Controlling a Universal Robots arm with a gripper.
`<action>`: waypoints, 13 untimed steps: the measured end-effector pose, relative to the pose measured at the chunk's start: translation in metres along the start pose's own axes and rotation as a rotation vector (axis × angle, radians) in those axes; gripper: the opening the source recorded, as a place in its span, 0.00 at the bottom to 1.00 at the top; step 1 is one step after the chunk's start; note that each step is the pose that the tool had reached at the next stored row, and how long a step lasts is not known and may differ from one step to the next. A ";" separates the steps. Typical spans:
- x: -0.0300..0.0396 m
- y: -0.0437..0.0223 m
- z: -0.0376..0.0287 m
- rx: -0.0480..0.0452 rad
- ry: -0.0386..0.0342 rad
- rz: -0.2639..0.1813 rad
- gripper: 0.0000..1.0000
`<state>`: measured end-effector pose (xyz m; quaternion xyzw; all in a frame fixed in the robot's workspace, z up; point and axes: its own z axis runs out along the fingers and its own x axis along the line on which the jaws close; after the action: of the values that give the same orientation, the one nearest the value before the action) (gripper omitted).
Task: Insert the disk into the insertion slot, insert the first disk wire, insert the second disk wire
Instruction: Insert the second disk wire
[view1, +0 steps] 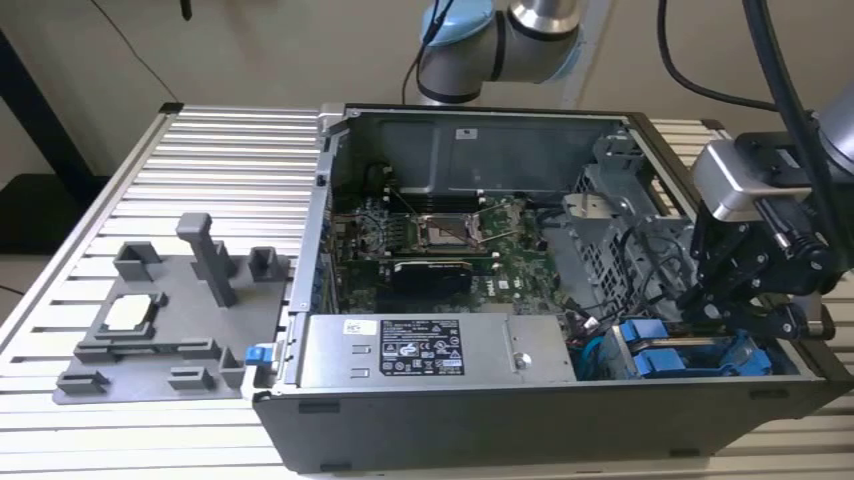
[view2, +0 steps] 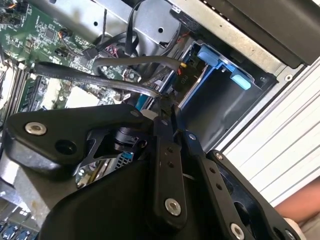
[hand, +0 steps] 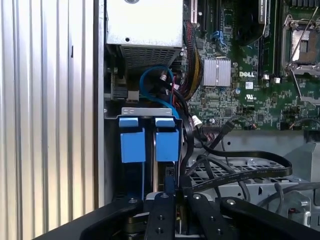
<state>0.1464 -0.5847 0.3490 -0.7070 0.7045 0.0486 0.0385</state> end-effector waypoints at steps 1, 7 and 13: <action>0.0001 0.0000 0.0009 0.0001 0.0001 0.001 0.16; 0.0009 -0.0002 0.0071 0.0004 0.0001 0.002 0.16; 0.0014 -0.0016 0.0110 0.0003 -0.0002 0.002 0.16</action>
<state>0.1478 -0.5847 0.3379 -0.7061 0.7053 0.0486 0.0386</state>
